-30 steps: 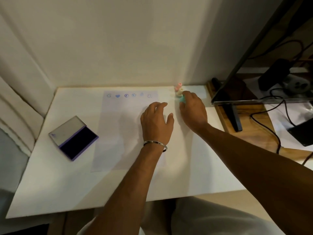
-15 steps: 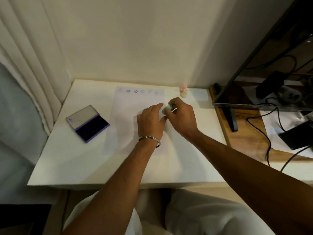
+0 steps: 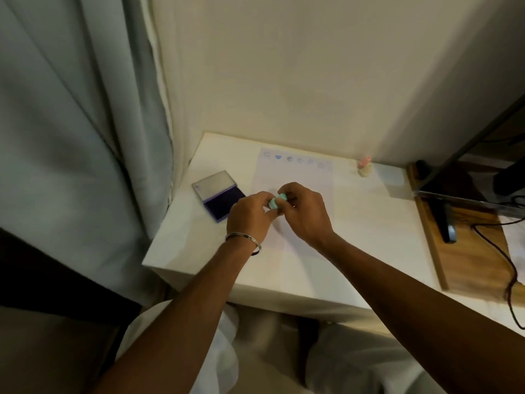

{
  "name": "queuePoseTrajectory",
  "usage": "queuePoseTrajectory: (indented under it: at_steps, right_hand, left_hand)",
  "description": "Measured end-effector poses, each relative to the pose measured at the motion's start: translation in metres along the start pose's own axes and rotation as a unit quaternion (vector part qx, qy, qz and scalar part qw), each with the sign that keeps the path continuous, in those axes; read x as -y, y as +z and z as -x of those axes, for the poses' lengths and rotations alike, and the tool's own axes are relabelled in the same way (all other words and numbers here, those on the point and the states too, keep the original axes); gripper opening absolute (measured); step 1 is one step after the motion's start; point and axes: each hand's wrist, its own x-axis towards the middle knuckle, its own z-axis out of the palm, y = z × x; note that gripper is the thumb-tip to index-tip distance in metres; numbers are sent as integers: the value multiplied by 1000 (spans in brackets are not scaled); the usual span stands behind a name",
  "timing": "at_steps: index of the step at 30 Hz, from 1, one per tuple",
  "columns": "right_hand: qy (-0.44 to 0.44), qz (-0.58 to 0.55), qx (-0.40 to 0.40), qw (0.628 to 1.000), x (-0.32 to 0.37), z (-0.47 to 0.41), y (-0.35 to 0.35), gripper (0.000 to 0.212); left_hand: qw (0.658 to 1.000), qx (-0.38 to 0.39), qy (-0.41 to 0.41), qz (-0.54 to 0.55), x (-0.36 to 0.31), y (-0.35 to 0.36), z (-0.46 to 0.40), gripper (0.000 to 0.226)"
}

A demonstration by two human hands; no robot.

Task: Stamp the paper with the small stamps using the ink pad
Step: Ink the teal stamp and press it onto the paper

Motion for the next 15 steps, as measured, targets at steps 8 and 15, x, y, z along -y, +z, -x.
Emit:
queuePoseTrajectory:
  at_steps: [8, 15]
  right_hand:
    - [-70, 25, 7, 997, 34, -20, 38, 12]
    - [-124, 104, 67, 985, 37, -34, 70, 21]
  left_hand:
    - [997, -16, -71, -2, 38, -43, -7, 30]
    - [941, -135, -246, 188, 62, -63, -32, 35]
